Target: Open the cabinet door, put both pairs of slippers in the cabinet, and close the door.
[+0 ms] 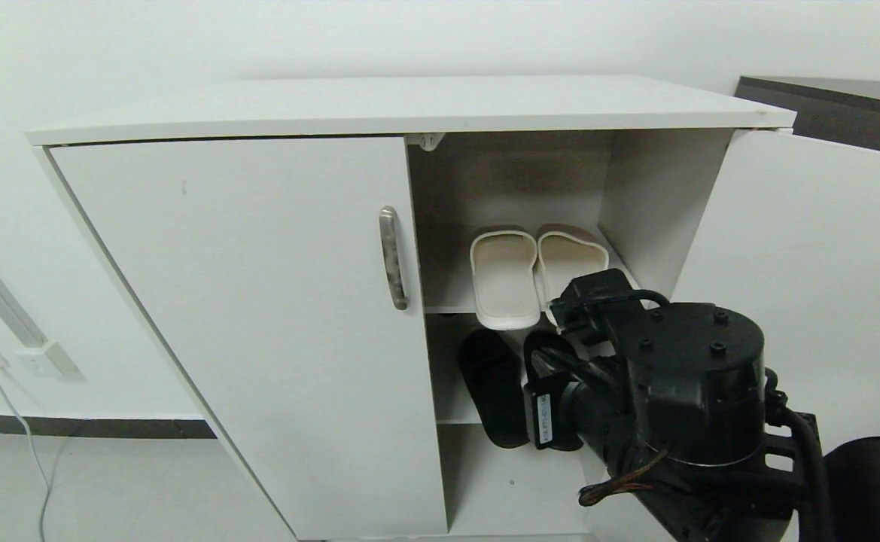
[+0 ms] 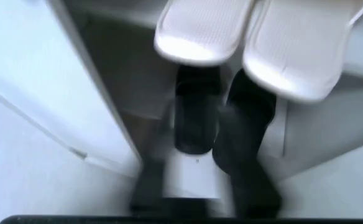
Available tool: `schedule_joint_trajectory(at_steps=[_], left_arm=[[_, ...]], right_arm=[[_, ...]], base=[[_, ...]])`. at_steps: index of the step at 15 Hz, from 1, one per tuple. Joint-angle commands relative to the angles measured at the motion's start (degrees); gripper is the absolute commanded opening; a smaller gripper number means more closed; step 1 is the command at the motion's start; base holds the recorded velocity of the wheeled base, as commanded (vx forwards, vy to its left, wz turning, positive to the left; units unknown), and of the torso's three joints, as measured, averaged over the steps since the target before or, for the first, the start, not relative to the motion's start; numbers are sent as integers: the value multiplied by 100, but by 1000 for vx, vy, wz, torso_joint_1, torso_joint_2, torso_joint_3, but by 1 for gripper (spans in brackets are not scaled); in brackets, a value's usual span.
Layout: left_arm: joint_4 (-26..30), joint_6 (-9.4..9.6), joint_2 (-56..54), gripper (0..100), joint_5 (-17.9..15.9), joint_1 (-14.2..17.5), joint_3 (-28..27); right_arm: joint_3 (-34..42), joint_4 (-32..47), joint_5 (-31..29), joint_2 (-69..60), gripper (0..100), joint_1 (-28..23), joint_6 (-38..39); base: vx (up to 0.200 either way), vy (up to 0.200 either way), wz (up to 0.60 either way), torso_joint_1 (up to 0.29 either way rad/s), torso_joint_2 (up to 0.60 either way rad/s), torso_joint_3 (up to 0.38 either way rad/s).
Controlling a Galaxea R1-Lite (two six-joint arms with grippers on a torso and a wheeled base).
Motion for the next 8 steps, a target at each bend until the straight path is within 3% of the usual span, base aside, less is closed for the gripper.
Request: schedule_joint_trajectory(at_steps=[1, 8], left_arm=[[0, 0, -1, 0, 1, 1, 0], [0, 0, -1, 0, 1, 1, 0]], right_arm=[[61, -5, -6, -10, 0, 84, -8], [122, -146, -58, 297, 0, 128, 1]], base=[[0, 0, 0, 0, 0, 0], [0, 0, 0, 0, 0, 0]])
